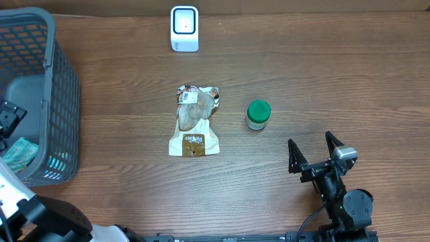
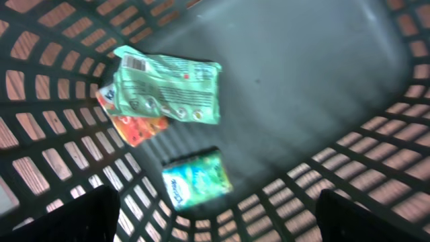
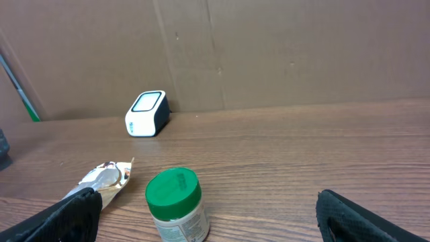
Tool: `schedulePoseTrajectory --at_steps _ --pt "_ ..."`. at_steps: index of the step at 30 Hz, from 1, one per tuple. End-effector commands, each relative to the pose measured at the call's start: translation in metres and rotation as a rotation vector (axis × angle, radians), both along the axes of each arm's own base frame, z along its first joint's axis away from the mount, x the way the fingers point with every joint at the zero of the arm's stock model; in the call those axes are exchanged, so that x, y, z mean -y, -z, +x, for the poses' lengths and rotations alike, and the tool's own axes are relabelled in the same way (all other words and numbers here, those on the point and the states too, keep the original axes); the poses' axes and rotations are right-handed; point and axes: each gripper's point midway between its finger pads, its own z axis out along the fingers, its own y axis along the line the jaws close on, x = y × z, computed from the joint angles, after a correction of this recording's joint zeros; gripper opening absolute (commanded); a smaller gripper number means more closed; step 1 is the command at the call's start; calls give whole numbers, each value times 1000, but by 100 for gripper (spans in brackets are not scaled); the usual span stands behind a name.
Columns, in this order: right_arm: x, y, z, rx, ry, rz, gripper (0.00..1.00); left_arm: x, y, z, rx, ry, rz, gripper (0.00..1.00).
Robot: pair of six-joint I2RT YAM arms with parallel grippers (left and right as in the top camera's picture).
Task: Scan the item barcode
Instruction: 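Move the left gripper into the basket and grasp the green wipes pack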
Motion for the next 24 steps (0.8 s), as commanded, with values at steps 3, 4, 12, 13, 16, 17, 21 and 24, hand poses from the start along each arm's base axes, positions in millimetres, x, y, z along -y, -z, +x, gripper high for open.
schedulePoseTrajectory --at_steps 3,4,12,13,16,17,21,24 --pt "1 2 0 5 5 1 100 -12 28 -13 -115 76 54 98" --pt "1 2 0 5 5 1 100 -12 33 -12 -119 88 54 98" --pt "1 2 0 5 5 1 100 -20 61 -4 -125 180 102 96" --pt "1 2 0 5 5 1 100 -22 63 -2 -121 185 111 96" --pt "1 2 0 5 5 1 100 -25 70 1 -111 185 123 95" --pt "1 2 0 5 5 1 100 -26 73 2 -112 185 124 95" --pt "1 2 0 5 5 1 100 -33 92 2 -158 178 111 95" --pt "1 2 0 5 5 1 100 -38 114 -2 -227 182 92 93"
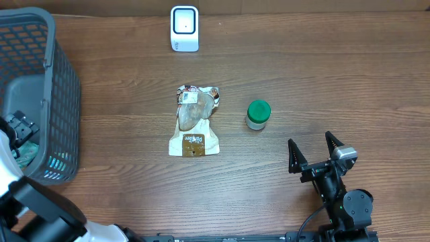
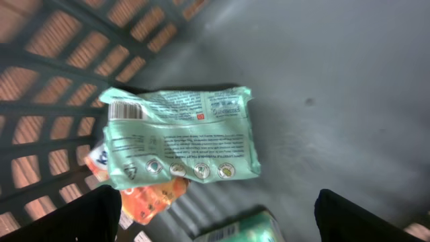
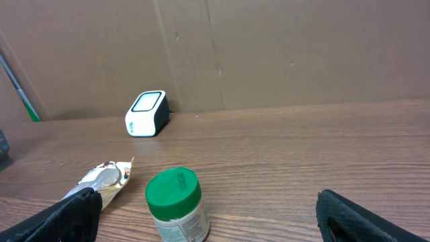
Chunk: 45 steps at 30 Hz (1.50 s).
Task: Scan the item barcode
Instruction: 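Move the left gripper into the basket and grasp the green wipes pack, then lift the green wipes pack with the left gripper toward the table centre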
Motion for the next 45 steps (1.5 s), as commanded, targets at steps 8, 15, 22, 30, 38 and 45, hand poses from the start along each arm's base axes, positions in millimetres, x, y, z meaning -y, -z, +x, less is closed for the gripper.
schedulePoseTrajectory --at_steps 8,15,22,30,38,45 --pt "1 1 0 6 6 1 100 -8 80 -11 -202 42 -80 89" --pt "1 1 0 6 6 1 100 -9 104 -10 -228 43 -108 86" --pt "1 1 0 6 6 1 100 -7 118 -11 -249 45 -129 47" --pt "1 1 0 6 6 1 100 -4 117 -14 -263 47 -142 4" --pt "1 1 0 6 6 1 100 -7 81 -10 -266 38 -157 4" --pt "1 1 0 6 6 1 100 -8 -4 23 -93 36 -116 4"
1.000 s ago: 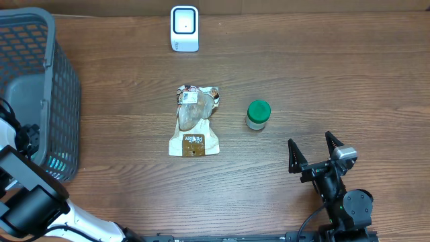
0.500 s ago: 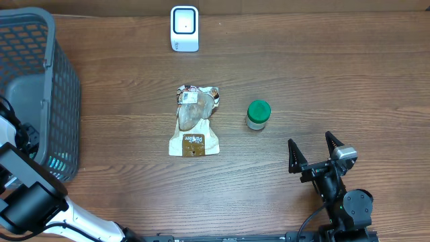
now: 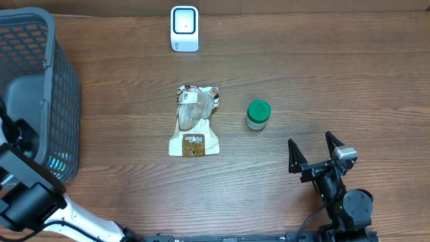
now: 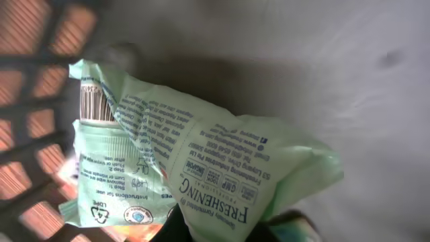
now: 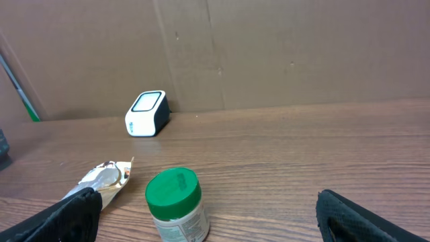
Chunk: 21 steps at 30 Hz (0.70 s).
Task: Scan the item barcode
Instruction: 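Lift the green wipes pack with the left gripper toward the table centre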
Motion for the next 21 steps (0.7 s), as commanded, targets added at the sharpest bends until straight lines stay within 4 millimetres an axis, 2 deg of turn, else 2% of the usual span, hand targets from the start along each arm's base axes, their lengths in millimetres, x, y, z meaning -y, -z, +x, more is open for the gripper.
schedulePoseTrajectory --at_steps 1,7,11,16,18,21 --pt "1 1 0 6 6 1 100 0 -66 34 200 7 59 4" --pt "1 1 0 6 6 1 100 27 -162 62 417 101 183 4" --pt "1 1 0 6 6 1 100 58 -220 69 547 177 272 4" --pt "1 1 0 6 6 1 100 101 -277 62 673 248 348 4" --pt "1 1 0 6 6 1 100 122 -293 57 715 290 358 4" --pt "1 2 0 5 6 1 100 154 -308 50 760 343 344 4"
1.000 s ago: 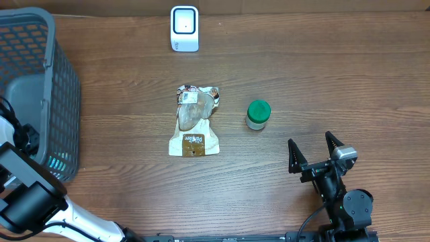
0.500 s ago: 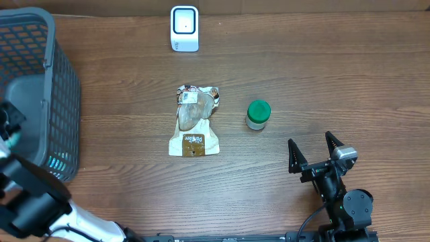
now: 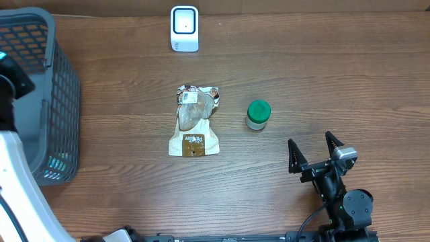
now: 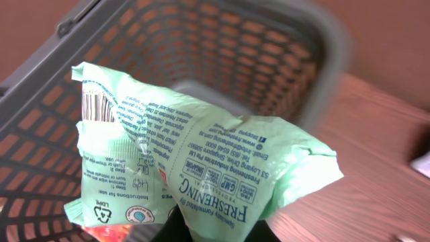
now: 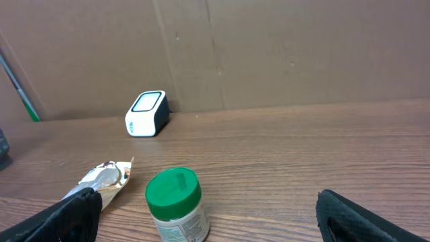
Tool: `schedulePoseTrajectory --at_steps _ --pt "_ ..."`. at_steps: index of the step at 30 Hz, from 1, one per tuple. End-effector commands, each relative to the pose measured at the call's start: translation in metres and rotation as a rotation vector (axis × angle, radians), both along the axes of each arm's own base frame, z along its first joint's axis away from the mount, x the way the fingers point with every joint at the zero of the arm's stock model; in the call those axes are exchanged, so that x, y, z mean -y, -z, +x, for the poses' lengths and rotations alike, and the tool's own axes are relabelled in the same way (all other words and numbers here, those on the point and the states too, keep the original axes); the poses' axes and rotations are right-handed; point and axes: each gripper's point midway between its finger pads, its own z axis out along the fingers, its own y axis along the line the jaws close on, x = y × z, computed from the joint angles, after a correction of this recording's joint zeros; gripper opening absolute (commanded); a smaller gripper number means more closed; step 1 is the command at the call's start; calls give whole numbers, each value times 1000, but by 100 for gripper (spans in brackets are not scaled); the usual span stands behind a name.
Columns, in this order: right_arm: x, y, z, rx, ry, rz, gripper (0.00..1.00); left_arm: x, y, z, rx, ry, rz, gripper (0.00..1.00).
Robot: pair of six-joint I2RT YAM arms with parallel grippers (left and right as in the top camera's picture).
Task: Scan the item barcode
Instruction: 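Lift the green wipes pack with the left gripper toward the table centre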
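Note:
A light green packet point(image 4: 201, 148) with a barcode point(image 4: 94, 107) at its upper left corner fills the left wrist view. My left gripper point(image 4: 215, 225) is shut on its lower edge and holds it above the grey basket point(image 4: 222, 47); the fingers are mostly hidden behind it. An orange scrap point(image 4: 101, 233) shows under the packet's lower left corner; whether it is also held I cannot tell. The white scanner point(image 3: 184, 28) stands at the table's far edge. My right gripper point(image 3: 314, 153) rests open near the front right, with nothing between its fingers.
The grey basket point(image 3: 64, 101) takes up the table's left end. A brown pouch point(image 3: 194, 121) lies at the middle, and a green-lidded jar point(image 3: 258, 114) stands to its right, in front of the right gripper point(image 5: 215, 222). A cardboard wall point(image 5: 269, 54) backs the table.
My left gripper, shut on the green packet, was low at the basket's floor. Now it holds the packet high over the basket, with the wooden table showing at the right. The right arm is unchanged.
My left gripper hung open in the basket over a green packet, an orange one and a smaller green one. It then stood closer over the large green packet, still open. Later it was shut on that packet, and now holds it above the basket.

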Motion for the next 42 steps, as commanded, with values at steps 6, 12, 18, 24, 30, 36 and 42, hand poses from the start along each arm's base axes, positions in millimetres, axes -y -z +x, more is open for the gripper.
schedulePoseTrajectory --at_steps 6,12,18,24,30,36,42 --pt "1 2 0 5 6 1 100 89 -11 -16 -13 191 -49 4" --pt "1 2 0 5 6 1 100 161 38 -19 -218 412 -97 4" --pt "1 2 0 5 6 1 100 229 108 -29 -433 625 -90 4" --pt "1 2 0 5 6 0 100 260 186 -37 -600 717 -72 4" --pt "1 2 0 5 6 0 100 261 239 -40 -725 672 -92 4" --pt "1 2 0 5 6 0 100 267 270 -32 -786 649 -118 4" --pt "1 2 0 5 6 0 100 268 295 -33 -860 622 -131 4"
